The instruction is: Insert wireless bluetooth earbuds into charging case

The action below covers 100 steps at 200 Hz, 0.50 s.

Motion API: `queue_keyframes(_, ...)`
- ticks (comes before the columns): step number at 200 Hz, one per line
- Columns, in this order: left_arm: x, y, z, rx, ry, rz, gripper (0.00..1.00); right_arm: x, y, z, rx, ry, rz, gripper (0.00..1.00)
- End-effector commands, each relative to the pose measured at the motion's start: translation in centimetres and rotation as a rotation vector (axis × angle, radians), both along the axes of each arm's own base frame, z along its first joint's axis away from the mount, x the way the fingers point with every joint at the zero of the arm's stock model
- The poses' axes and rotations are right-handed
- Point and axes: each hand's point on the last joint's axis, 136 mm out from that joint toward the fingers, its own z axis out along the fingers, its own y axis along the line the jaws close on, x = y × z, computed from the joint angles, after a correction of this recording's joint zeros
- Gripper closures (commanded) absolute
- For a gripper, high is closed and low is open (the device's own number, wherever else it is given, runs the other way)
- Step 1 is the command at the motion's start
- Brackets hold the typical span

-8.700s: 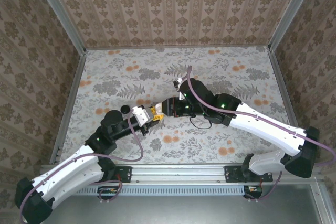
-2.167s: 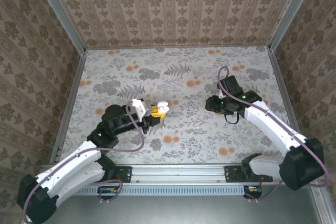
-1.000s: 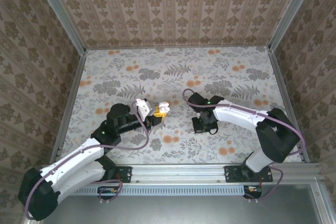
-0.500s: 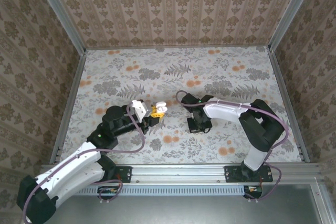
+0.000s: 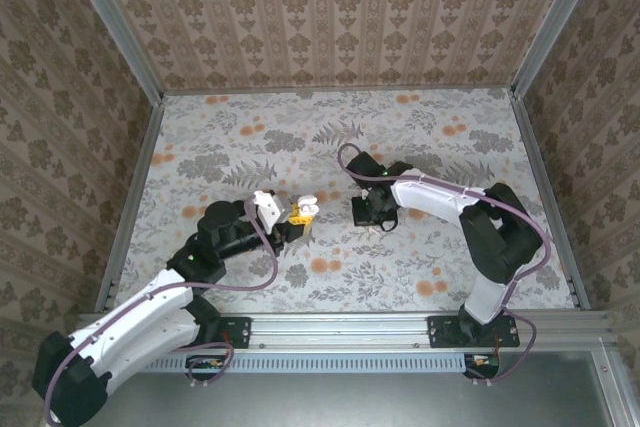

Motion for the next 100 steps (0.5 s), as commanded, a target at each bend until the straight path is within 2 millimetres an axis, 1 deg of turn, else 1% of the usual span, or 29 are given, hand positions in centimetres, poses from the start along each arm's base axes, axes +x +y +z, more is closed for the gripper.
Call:
queue_keyframes(1, 0.0, -0.3, 0.9, -0.016, -0.018, -0.006, 1.00, 0.7, 0.0, 2.4, 0.076, -0.035, 0.002, 0.98)
queue_keyframes(10, 0.0, -0.5, 0.9, -0.017, -0.016, -0.009, 1.00, 0.9, -1.0, 2.0, 0.067, -0.027, -0.015, 0.94)
queue_keyframes(23, 0.0, -0.6, 0.9, -0.015, -0.014, -0.015, 1.00, 1.0, -2.0, 1.1, 0.061, -0.016, -0.030, 0.81)
queue_keyframes(30, 0.0, -0.7, 0.9, -0.014, -0.013, -0.017, 1.00, 1.0, -2.3, 0.7, 0.075, -0.010, -0.028, 0.71)
queue_keyframes(38, 0.0, -0.7, 0.8, -0.013, -0.010, -0.019, 1.00, 1.0, -2.4, 0.2, 0.095, -0.003, -0.026, 0.66)
queue_keyframes(60, -0.1, -0.7, 0.9, -0.014, -0.011, -0.018, 1.00, 0.5, -2.3, -1.3, 0.126, 0.024, -0.005, 0.62)
queue_keyframes(66, -0.2, -0.7, 0.8, -0.013, -0.010, -0.019, 1.00, 0.7, -2.0, -1.6, 0.145, 0.014, 0.006, 0.61)
queue_keyframes(86, -0.2, -0.6, 1.0, -0.017, -0.011, -0.017, 1.00, 0.3, -1.3, -2.8, 0.187, 0.042, 0.010, 0.61)
queue_keyframes(100, -0.3, -0.6, 1.1, -0.016, -0.010, -0.017, 1.00, 0.1, -0.9, -3.3, 0.206, 0.060, -0.001, 0.61)
